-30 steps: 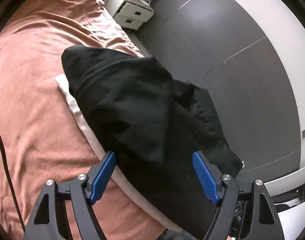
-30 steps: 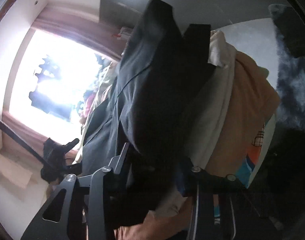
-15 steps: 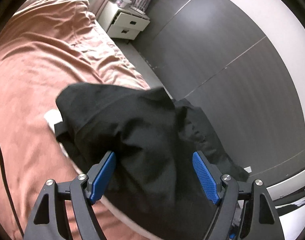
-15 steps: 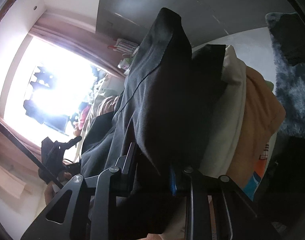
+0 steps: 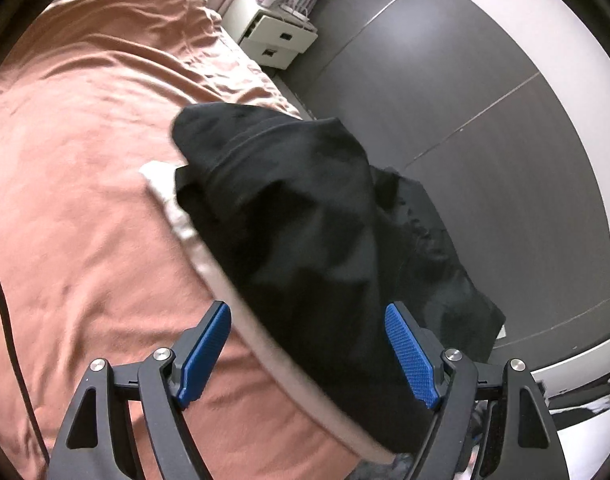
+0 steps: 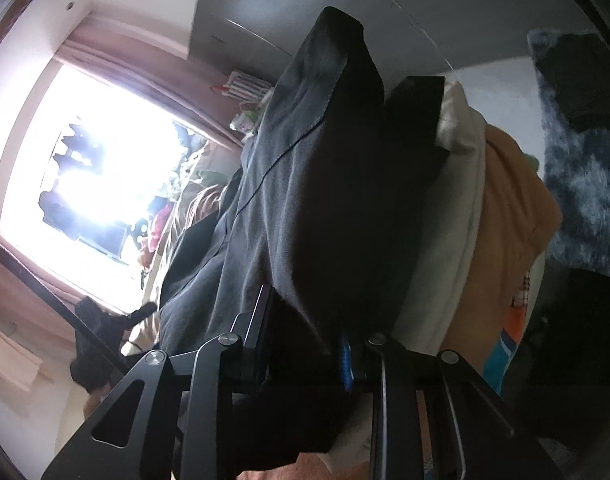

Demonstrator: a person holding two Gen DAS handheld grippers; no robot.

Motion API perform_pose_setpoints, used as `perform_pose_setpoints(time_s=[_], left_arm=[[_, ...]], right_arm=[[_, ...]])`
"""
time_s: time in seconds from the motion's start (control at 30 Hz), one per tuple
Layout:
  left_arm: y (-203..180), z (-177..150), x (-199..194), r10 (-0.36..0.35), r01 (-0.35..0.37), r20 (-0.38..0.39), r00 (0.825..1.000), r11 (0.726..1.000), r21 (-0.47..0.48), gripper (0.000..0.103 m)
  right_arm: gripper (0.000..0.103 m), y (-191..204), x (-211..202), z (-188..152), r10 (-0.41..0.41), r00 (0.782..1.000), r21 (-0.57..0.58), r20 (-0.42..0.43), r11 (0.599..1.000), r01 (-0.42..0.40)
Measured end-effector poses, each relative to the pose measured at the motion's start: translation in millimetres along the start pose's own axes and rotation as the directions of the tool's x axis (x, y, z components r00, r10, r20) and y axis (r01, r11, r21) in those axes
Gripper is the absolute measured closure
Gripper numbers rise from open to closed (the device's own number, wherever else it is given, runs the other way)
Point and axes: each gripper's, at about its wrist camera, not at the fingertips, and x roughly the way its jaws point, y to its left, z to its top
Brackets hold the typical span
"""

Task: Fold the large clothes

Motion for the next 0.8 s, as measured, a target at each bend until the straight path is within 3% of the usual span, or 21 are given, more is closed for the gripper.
perform_pose_setpoints(time_s=[0.13,0.2,0.23,0.27,0.43,0.6,0.8], left_arm=[[-8,-18,-29,0.02,-0.022,0.036,0.999,0.999,0.04,0.023],[-15,-28,-46,0.019,-0.023,0.049,0.999,0.997,0.071,0.023],[-18,-32,-54,0.017,-0.021,0.056,0.998,0.996,0.084,0.023],[-23,-39,-67,0.015,-0.022,0.071,0.997,0.994,0.104,0.022],[-43,-77,-121,0.049,-0.089,0.194,0.98,0.975,0.202,0.016],[-49,-119,-170,0.059,-0.128,0.28,0.958,0.964,0.234,0.012],[-57,-159,-217,0.093,-0.197,0.35,0.932,0.941,0.275,0.012]], right_arm=[[0.071,9,-10,-4,-0.058,0.998,-0.029,0.011,0.998,0.058],[0.05,14,-21,-7,-0.081,0.996,-0.049,0.029,0.995,0.082],[0.034,16,-29,-9,-0.088,0.995,-0.06,0.039,0.994,0.091],[0.028,19,-35,-11,-0.094,0.995,-0.07,0.045,0.993,0.097],[0.027,33,-69,-18,-0.12,0.99,-0.117,0.068,0.985,0.127],[0.019,47,-104,-33,-0.133,0.983,-0.164,0.124,0.975,0.153],[0.0,62,-146,-53,-0.12,0.982,-0.211,0.148,0.966,0.15]])
